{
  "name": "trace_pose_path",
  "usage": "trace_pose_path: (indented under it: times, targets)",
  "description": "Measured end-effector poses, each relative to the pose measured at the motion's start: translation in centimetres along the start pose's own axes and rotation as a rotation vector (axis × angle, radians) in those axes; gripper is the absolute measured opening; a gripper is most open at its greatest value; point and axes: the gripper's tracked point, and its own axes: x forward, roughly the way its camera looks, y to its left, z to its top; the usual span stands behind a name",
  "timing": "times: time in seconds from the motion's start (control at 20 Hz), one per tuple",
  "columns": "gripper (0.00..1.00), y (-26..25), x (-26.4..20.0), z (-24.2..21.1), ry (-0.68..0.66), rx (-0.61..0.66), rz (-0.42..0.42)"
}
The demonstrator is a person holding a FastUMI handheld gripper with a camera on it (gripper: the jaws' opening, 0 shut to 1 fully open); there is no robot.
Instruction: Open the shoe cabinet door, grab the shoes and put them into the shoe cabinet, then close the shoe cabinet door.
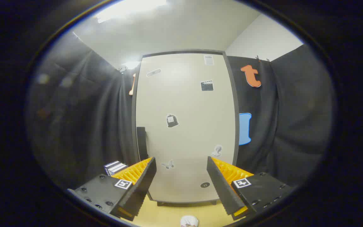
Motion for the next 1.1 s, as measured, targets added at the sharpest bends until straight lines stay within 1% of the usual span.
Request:
trace_pose_path:
  times: [0.35, 0.85, 0.95, 1.1]
  targets:
    - [1.00, 0.6, -0.4, -0.6, 0.024, -0.002, 0.017]
    - [1.00, 0.9, -0.7, -0.7, 0.043, -0.013, 0.020]
    - [1.00, 0.8, -0.6, -0.4, 0.035, -0.030, 0.029]
    - [1.00, 1.0, -0.5, -0.3, 0.032, -0.036, 0.074]
